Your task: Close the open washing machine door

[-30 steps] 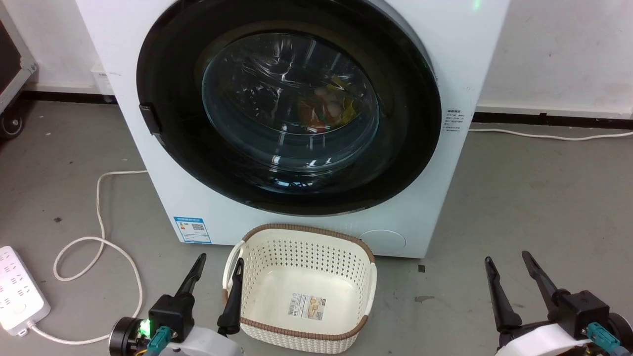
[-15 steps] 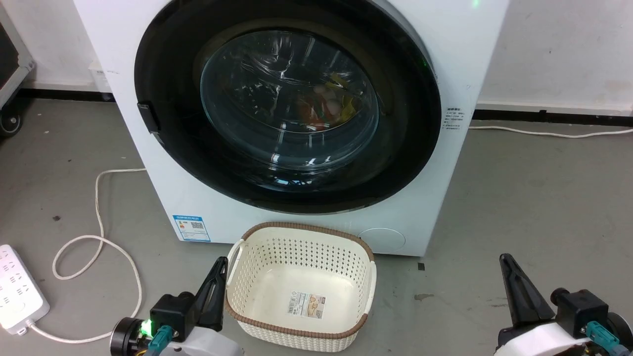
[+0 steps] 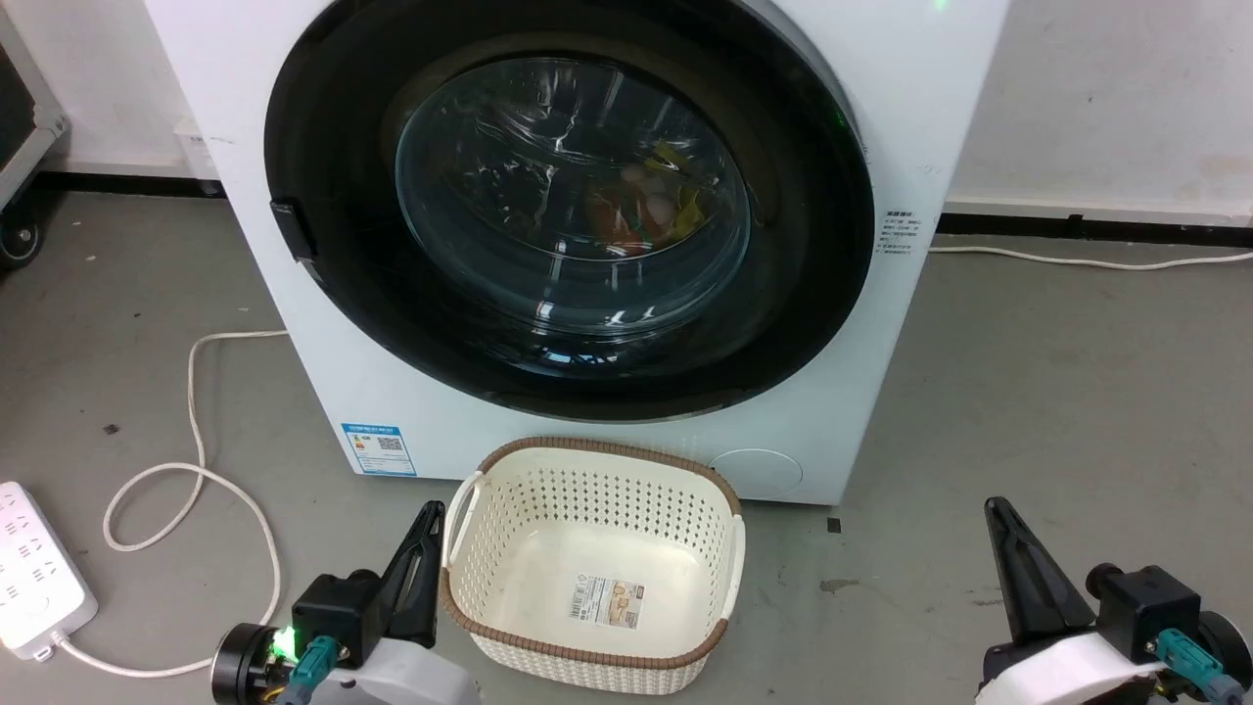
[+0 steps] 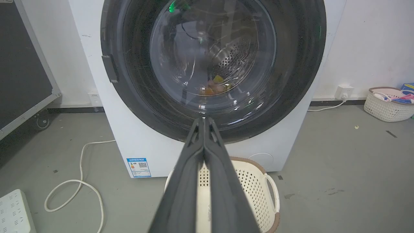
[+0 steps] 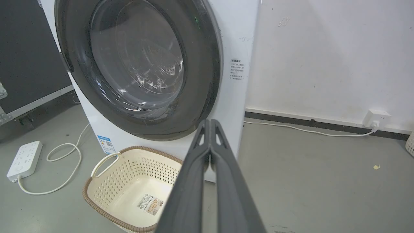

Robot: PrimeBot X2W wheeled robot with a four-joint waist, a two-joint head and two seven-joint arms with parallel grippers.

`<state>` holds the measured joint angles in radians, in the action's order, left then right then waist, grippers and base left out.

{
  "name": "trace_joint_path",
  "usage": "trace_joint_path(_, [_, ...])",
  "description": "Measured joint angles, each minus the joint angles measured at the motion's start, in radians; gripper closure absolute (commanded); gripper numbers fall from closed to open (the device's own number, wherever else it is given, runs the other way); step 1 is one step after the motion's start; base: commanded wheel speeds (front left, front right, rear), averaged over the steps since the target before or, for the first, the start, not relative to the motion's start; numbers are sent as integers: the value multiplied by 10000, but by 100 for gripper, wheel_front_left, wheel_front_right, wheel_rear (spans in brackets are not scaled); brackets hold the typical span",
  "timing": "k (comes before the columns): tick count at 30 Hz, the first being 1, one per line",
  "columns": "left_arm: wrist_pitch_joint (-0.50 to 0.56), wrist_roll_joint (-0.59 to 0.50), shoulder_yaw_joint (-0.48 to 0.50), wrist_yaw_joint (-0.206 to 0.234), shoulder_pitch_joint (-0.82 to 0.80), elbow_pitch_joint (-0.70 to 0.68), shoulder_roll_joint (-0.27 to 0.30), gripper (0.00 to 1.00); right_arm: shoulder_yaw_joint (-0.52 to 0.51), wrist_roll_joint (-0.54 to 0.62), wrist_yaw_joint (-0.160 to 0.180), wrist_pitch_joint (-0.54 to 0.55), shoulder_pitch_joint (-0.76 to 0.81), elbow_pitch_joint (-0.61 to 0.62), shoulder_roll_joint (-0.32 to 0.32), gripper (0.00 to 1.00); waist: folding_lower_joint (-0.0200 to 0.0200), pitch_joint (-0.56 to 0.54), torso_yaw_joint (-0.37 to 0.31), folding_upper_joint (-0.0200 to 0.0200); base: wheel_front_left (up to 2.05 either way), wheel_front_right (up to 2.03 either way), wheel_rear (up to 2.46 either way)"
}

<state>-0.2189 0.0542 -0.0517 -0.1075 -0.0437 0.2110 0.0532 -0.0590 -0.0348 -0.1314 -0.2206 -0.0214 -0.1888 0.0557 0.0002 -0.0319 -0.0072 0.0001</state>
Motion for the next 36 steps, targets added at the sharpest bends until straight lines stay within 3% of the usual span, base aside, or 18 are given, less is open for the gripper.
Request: trace_joint_path(36, [727, -174, 161, 349, 49, -681, -4, 100, 190, 90, 0, 755, 1, 610, 0, 100, 0, 109, 24, 0, 0, 0, 0])
